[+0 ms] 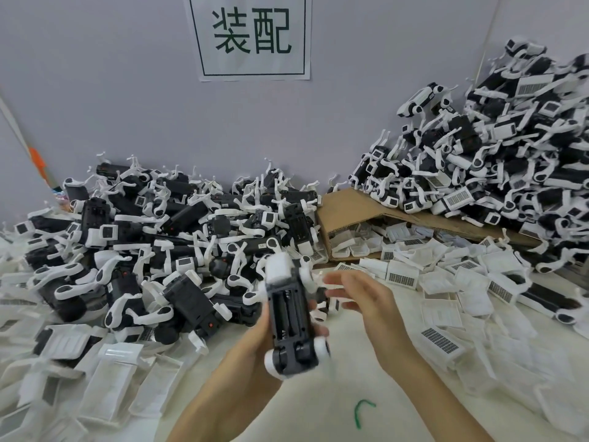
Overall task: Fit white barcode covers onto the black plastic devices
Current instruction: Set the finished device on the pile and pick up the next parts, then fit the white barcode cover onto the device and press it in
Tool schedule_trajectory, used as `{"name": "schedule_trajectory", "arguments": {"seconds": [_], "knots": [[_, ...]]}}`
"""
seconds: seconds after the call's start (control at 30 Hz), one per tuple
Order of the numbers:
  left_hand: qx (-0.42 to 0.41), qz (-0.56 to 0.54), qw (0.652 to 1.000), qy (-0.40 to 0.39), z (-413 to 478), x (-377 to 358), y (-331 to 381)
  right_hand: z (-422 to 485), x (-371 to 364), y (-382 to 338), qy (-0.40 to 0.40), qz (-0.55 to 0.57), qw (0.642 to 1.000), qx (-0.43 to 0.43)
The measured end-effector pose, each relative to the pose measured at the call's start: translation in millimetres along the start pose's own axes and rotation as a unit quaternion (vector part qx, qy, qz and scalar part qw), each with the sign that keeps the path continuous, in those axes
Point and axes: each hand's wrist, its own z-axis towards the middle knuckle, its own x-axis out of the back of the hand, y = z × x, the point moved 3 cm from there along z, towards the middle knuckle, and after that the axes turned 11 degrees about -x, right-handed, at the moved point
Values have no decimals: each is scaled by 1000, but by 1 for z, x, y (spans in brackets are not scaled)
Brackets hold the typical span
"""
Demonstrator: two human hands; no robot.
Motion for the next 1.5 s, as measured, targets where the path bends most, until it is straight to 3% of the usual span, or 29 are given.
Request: {"name": "schedule_trajectory", "arguments": {"seconds": [0.03, 0.07, 0.13, 0.17, 0.23, 0.3, 0.4, 0.47, 0.53, 0.6, 0.67, 0.77, 0.83, 0.93, 1.07, 1.17, 1.23, 1.3, 1.37, 1.5], "knots": [[-36, -90, 992, 79, 0, 1, -3, 1, 3, 1, 33, -53, 998, -1], [-33, -134, 985, 101, 1, 0, -9, 4, 6, 6, 64, -123, 990, -9], [33, -164, 984, 55, 8, -13, -27, 7, 9, 11, 88, -269, 959, -17], [48, -131, 985, 104, 3, -8, -28, 7, 8, 13, 69, -309, 948, -18], [47, -195, 968, 148, -11, -7, -30, 6, 2, 21, 14, -357, 933, -28], [44, -186, 971, 144, -17, -12, -23, 4, -4, 28, -27, -420, 906, -39], [21, -141, 977, 156, -25, -18, -15, 3, -8, 32, -49, -434, 899, -40], [11, -132, 976, 173, -26, -18, -12, 5, -1, 26, -3, -379, 925, -24], [0, -110, 975, 192, -26, -15, -14, 8, 14, 18, 72, -363, 929, -19], [-5, -101, 976, 193, -25, -14, -12, 12, 32, 15, 135, -434, 890, -34], [-14, -100, 975, 201, -25, -11, -11, 15, 48, 18, 163, -516, 834, -107], [-26, -92, 974, 208, -25, -8, -10, 16, 64, 26, 150, -580, 775, -200], [-37, -84, 975, 201, -25, -8, -10, 15, 67, 28, 139, -601, 756, -219], [-42, -92, 976, 193, -26, -9, -11, 15, 64, 27, 109, -578, 785, -195], [-33, -94, 975, 197, -25, -11, -13, 15, 42, 20, -14, -420, 903, -95], [-32, -89, 977, 193, -24, -12, -14, 13, 30, 12, 2, -321, 947, 10], [-35, -92, 976, 195, -23, -13, -14, 16, 33, 12, 69, -369, 926, 42], [-39, -88, 976, 195, -22, -14, -13, 19, 43, 19, 87, -488, 868, -28], [-43, -76, 978, 190, -22, -15, -12, 19, 51, 27, 48, -544, 830, -116], [-43, -76, 978, 190, -22, -19, -10, 17, 48, 24, 40, -512, 851, -112]]}}
